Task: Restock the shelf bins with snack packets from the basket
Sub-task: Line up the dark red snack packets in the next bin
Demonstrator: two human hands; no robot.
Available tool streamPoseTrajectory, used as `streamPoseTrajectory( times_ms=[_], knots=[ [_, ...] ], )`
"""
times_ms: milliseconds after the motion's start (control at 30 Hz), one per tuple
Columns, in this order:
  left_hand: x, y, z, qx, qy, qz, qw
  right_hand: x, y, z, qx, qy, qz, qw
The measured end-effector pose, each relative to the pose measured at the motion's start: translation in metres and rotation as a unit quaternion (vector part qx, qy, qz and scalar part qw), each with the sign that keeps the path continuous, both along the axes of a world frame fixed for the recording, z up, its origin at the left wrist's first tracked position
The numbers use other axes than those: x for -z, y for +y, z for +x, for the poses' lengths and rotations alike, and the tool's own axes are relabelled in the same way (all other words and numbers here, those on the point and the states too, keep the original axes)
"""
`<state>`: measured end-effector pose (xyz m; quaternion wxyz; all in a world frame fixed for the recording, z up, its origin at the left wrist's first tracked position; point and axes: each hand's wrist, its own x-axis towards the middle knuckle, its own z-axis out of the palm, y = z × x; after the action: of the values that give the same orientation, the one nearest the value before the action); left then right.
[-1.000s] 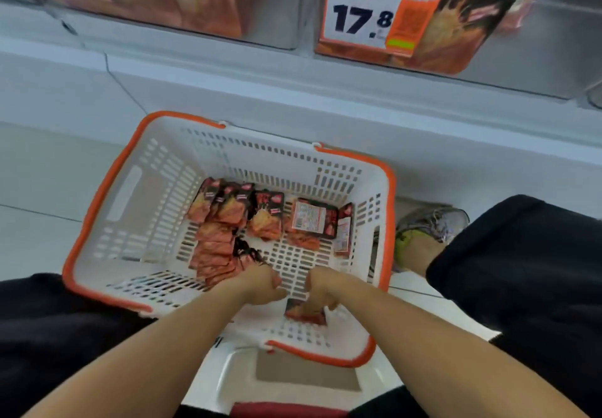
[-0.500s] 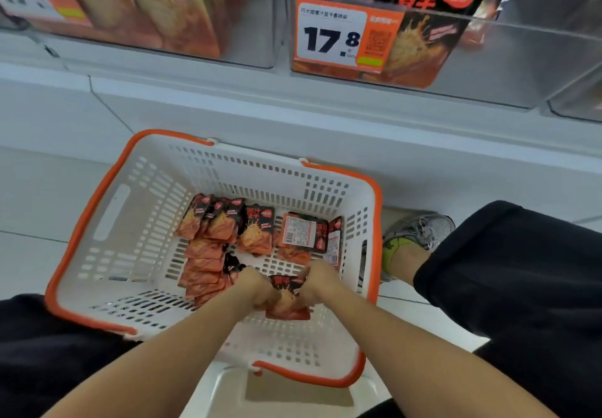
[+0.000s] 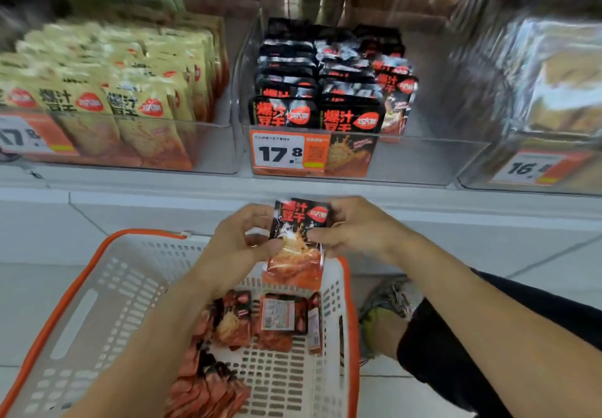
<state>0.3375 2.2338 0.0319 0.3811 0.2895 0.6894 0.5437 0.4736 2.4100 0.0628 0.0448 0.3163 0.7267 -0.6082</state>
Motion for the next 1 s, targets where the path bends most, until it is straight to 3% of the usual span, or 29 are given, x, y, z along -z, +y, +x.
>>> streamPoseTrajectory(
  times_ms=[67, 133, 200, 267, 333, 367, 433, 500, 633, 900, 1000],
  knots=[
    [-0.026, 0.017, 0.011, -0.013, 0.087, 0.061, 0.994, -0.041, 0.018, 0.009, -0.017, 0.048, 0.1, 0.994],
    [-0.052, 0.034, 0.018, -0.075, 0.255, 0.12, 0.957, -0.083, 0.036, 0.02, 0.022, 0.156, 0.201, 0.967],
    [-0.077, 0.052, 0.016, -0.135, 0.414, 0.177, 0.883, -0.119, 0.055, 0.033, 0.109, 0.26, 0.357, 0.891],
    [-0.094, 0.071, 0.009, -0.152, 0.529, 0.174, 0.817, -0.145, 0.072, 0.046, 0.211, 0.321, 0.454, 0.803],
    [-0.1, 0.087, 0.002, -0.131, 0.599, 0.114, 0.782, -0.154, 0.091, 0.055, 0.26, 0.336, 0.505, 0.751],
    [-0.098, 0.094, -0.001, -0.112, 0.613, 0.077, 0.778, -0.153, 0.099, 0.056, 0.259, 0.311, 0.531, 0.744],
    [-0.088, 0.101, -0.005, -0.074, 0.635, 0.012, 0.769, -0.143, 0.116, 0.05, 0.229, 0.196, 0.557, 0.774],
    [-0.078, 0.105, -0.008, -0.051, 0.677, -0.034, 0.733, -0.13, 0.13, 0.034, 0.196, 0.064, 0.538, 0.818],
    [-0.076, 0.109, -0.01, -0.055, 0.699, -0.057, 0.71, -0.106, 0.155, -0.007, 0.152, -0.059, 0.502, 0.849],
    [-0.075, 0.11, -0.011, -0.046, 0.691, -0.056, 0.719, -0.092, 0.176, -0.039, 0.182, -0.102, 0.494, 0.844],
    [-0.077, 0.108, -0.008, -0.054, 0.66, 0.021, 0.749, -0.096, 0.164, -0.029, 0.201, -0.056, 0.518, 0.83]
  ],
)
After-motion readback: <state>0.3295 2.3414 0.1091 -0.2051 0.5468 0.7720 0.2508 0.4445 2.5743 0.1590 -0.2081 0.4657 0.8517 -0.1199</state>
